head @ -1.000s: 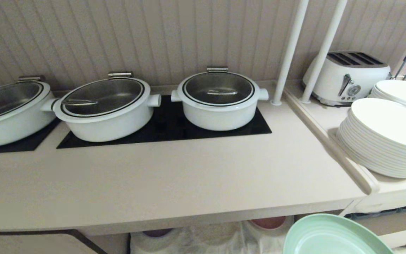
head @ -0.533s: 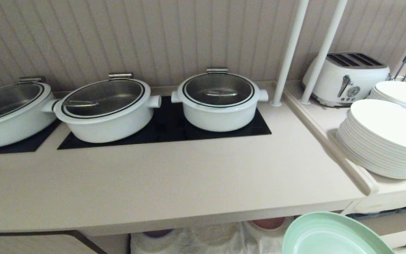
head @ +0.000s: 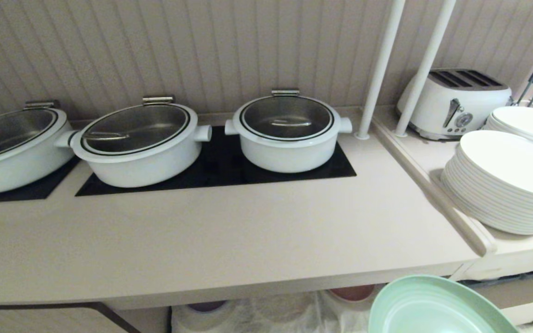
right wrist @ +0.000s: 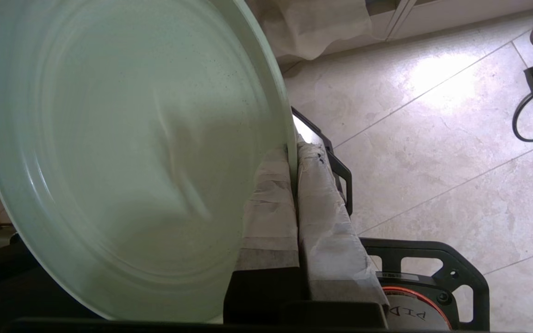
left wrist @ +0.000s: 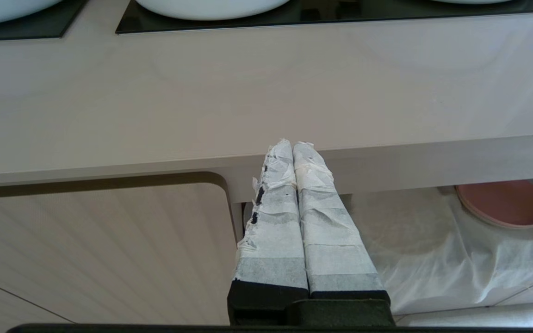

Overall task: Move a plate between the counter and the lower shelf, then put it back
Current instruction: Put the plate

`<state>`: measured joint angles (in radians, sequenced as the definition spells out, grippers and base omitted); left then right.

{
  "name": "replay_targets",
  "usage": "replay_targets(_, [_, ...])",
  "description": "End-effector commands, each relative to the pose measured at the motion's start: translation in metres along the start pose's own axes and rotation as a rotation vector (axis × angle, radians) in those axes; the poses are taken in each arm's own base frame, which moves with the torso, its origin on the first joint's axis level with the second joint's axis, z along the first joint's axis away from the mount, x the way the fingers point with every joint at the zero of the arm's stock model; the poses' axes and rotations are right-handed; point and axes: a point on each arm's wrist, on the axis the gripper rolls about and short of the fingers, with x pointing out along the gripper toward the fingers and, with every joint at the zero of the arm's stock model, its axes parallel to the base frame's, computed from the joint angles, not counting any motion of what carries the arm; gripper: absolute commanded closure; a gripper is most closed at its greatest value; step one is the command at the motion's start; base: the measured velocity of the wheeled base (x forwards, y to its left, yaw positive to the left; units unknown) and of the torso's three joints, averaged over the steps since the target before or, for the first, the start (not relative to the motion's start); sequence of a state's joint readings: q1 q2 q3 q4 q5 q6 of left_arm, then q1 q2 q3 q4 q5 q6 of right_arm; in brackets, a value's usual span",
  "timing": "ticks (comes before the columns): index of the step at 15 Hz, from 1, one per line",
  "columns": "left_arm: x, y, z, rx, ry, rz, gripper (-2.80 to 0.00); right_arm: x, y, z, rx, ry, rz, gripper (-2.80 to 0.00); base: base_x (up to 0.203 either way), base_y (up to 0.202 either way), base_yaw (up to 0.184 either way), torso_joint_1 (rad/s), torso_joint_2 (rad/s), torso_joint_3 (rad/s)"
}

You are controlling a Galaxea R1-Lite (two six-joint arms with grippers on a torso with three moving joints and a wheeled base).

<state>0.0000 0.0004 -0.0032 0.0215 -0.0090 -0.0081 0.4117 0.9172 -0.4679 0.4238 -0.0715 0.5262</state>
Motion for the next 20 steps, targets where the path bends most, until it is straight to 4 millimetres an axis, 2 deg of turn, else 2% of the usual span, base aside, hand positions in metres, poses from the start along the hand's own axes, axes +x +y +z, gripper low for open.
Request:
replay_targets(1, [0.000, 0.000, 0.000, -0.001, 0.000, 0.000, 0.00, -0.001, 0.001, 0.001, 0.004, -0.001, 0.001, 0.00, 0.000, 0.000, 0.000, 0.000, 0.00, 0.000])
replay_targets(8, [0.000, 0.000, 0.000, 0.000, 0.000, 0.000, 0.00, -0.002, 0.006, 0.009, 0.005, -0.003, 0.037, 0.00, 0.000, 0.000, 0.000, 0.000, 0.00, 0.000])
replay_targets(13, [0.000, 0.000, 0.000, -0.001, 0.000, 0.000, 0.00, 0.012, 0.023, 0.038, 0.011, -0.027, 0.051, 0.00, 0.000, 0.000, 0.000, 0.000, 0.00, 0.000])
replay_targets(20, [0.000, 0.000, 0.000, 0.000, 0.000, 0.000, 0.00, 0.044, 0.054, 0.085, 0.010, -0.029, 0.096, 0.00, 0.000, 0.000, 0.000, 0.000, 0.00, 0.000])
